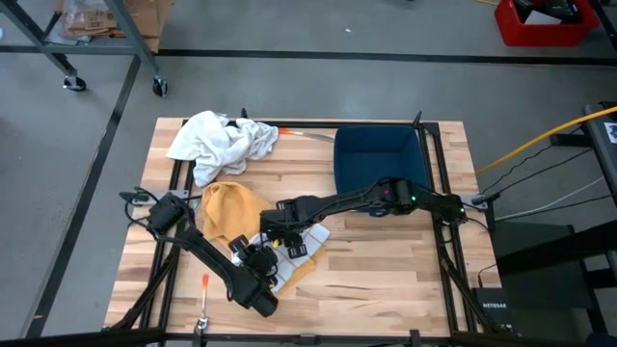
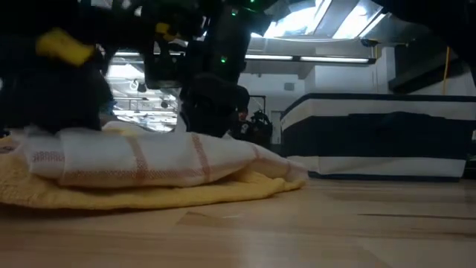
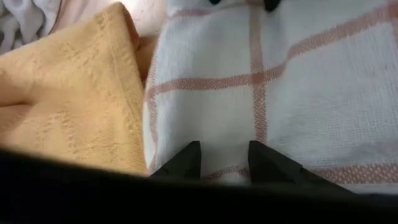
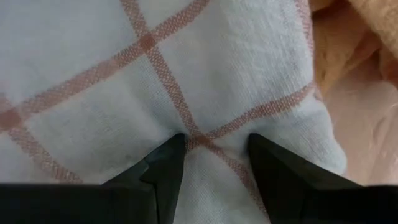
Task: Fold towel
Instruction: Fold the white-and-brown checkered towel
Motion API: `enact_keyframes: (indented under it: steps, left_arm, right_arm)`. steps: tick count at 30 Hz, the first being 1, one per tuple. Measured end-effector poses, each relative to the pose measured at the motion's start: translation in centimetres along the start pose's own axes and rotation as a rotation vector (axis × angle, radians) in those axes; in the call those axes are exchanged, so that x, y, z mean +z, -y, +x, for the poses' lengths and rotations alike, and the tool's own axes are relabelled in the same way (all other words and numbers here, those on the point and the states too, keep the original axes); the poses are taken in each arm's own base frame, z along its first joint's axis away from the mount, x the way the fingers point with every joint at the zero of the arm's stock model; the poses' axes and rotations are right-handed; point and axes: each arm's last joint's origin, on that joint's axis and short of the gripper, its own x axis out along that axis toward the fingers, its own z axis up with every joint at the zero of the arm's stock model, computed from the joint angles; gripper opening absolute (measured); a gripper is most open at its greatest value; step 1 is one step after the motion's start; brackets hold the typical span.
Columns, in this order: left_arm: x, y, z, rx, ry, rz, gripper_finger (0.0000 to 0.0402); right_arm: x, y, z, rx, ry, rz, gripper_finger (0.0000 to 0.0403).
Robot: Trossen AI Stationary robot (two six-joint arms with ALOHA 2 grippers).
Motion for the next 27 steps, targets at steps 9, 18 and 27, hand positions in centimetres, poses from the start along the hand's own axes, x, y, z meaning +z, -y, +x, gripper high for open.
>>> enact_keyframes:
  steps: [9,18,27]
  left_arm:
    - [-0.5,0.5,0.8,0.031,-0.008,-0.007,0.0129]
    - [1.1,-2.8,-2.5,-0.025,-0.023,-0.108,0.0129]
    - [2.6,-6.1,-5.6,-0.128,0.002,-0.131,0.0129]
  right_arm:
    - [0.0,0.1,0.0,-0.031,-0.004,0.002,0.0184]
    - [0.6,0.3,-2.5,-0.049,-0.032,0.002,0.0184]
    - [2.0,0.2,-6.6,-0.063,0.011,0.0,0.0184]
